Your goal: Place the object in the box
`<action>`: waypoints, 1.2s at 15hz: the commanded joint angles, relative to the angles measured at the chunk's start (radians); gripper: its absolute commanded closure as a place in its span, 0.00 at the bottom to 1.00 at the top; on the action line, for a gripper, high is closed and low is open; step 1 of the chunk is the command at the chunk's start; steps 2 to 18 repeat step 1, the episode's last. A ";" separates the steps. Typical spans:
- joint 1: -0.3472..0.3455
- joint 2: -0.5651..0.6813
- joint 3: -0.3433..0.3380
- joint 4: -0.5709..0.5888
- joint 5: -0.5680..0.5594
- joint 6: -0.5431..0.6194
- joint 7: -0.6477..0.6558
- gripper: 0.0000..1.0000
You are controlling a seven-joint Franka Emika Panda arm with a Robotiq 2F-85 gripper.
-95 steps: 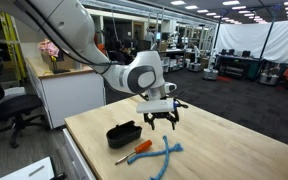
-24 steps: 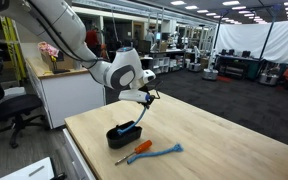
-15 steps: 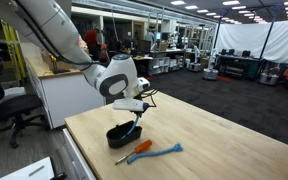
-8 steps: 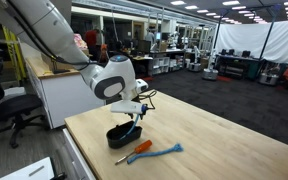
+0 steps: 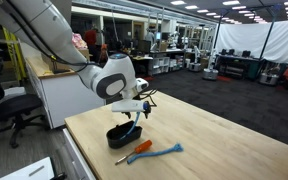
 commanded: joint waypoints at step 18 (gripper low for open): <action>-0.022 -0.042 -0.032 0.009 -0.211 -0.114 0.149 0.00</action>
